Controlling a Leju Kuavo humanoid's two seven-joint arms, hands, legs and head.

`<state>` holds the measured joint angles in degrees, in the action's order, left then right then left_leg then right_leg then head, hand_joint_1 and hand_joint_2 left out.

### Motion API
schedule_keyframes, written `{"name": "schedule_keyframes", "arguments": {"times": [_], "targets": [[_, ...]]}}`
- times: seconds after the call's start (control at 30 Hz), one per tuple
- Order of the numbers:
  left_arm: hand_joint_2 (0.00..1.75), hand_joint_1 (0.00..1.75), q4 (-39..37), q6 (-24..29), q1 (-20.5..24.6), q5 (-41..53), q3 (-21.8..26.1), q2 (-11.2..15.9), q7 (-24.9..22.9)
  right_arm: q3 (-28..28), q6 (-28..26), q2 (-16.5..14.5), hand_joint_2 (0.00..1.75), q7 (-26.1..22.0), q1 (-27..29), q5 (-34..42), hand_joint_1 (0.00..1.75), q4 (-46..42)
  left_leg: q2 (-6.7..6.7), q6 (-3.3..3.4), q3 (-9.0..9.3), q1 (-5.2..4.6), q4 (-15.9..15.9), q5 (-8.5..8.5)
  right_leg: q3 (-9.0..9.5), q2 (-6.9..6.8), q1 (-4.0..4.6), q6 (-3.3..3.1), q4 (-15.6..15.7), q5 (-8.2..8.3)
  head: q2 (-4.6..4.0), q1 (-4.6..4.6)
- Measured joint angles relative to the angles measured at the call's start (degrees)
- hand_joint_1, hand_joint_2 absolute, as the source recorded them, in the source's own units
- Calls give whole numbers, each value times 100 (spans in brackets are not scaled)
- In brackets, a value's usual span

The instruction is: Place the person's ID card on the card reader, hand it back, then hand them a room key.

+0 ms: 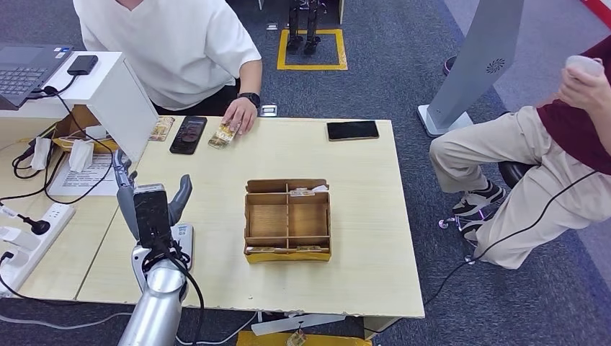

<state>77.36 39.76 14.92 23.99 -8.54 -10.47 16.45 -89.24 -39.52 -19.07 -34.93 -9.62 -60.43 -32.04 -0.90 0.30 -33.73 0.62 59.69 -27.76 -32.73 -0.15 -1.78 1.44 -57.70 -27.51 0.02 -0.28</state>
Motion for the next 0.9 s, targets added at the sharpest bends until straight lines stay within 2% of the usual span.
{"name": "schedule_keyframes", "arguments": {"times": [0.07, 0.17, 0.3, 0.43, 0.57, 0.8, 0.9], "targets": [[175, 0, 68, 4, -35, 26, -7, -1, 97, 0, 0, 0, 175, 0, 1, 32, 0, 0, 0, 0, 0, 0, 0, 0, 0, 1, 0, 0, 0, 0, 0, 1], [175, 0, 296, 12, -183, 218, -5, -39, 506, 0, 0, -2, 175, 2, 5, 111, 0, -1, 1, 0, 0, 0, 0, -1, 0, 2, 0, 0, 0, 0, -1, 1], [175, 0, 953, 22, -654, 321, -1, -282, 988, -1, -1, -1, 175, 43, 31, 271, 0, -21, 2, 4, -2, -2, 0, -6, 0, 5, -1, 4, 3, -4, 0, 1], [175, 0, 1555, 32, -1151, 259, -1, -457, 1033, -2, -2, -2, 175, 110, 74, 426, 0, -90, 4, 3, 0, -2, 0, -13, -1, 6, -1, 5, 4, -7, 0, 0], [175, 0, 2016, 37, -1614, 117, -6, -493, 1138, -2, -2, -2, 175, 140, 129, 549, 0, -166, 6, 4, 0, 0, -1, -16, -1, 4, 0, 6, 4, -12, 0, -1], [175, 0, 2120, 37, -1734, 58, -12, -491, 1151, -2, -2, -2, 175, 149, 133, 573, 0, -186, 6, 4, 1, 0, -1, -16, -1, 5, 0, 6, 4, -13, 0, 0], [175, 0, 2288, 37, -1922, -50, -35, -491, 1228, -2, -2, -2, 175, 175, 153, 597, 0, -213, 7, 4, 1, 0, -1, -15, 0, 5, 0, 6, 4, -13, -1, -1]]}}
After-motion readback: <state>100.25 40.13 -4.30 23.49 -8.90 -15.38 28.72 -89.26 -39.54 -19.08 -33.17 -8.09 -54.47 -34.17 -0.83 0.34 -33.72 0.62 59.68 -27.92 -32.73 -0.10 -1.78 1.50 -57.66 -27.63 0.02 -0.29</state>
